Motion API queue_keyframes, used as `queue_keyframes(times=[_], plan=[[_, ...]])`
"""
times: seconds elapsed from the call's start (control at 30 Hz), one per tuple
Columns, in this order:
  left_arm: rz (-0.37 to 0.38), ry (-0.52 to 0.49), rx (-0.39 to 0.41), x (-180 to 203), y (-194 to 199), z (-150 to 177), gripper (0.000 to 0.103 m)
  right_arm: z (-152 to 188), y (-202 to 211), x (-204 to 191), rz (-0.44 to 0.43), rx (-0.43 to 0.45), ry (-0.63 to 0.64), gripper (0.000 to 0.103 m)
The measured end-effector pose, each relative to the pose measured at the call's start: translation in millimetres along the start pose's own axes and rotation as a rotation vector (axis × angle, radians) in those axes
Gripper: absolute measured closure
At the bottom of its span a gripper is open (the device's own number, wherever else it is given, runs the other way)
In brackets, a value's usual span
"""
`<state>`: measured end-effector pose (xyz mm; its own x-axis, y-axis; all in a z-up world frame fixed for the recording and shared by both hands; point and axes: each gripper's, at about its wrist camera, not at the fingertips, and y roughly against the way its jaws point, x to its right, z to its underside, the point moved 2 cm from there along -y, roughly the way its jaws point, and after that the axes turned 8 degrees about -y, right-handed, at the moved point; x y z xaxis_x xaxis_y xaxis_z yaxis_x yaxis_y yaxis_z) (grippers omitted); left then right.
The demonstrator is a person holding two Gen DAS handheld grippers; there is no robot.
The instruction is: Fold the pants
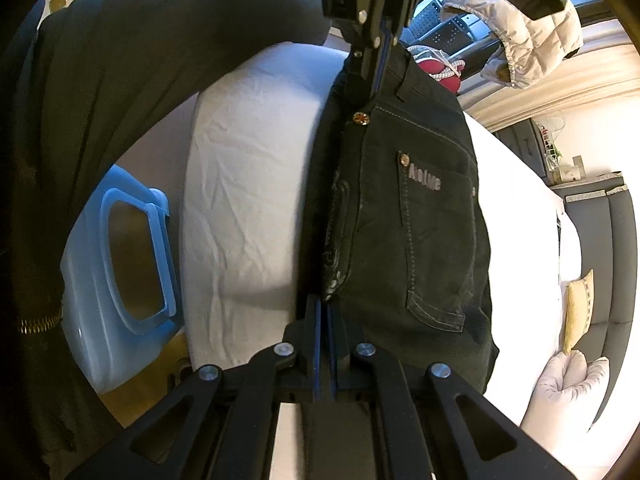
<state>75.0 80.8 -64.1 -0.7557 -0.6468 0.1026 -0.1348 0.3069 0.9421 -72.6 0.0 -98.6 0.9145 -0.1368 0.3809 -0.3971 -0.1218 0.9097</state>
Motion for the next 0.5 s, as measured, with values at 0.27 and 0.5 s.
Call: queue_keyframes(times=[0.27, 0.5], plan=[[0.031, 0.063, 0.015, -4.8, -3.0, 3.2, 0.091, -0.2, -12.9, -4.2, 0.000, -0.008, -0.054, 0.097], [0.009, 0.087, 0.002, -14.3, 27.7, 14.6, 0.089, -5.1, -18.1, -8.7, 0.014, -0.014, -0.094, 0.096]])
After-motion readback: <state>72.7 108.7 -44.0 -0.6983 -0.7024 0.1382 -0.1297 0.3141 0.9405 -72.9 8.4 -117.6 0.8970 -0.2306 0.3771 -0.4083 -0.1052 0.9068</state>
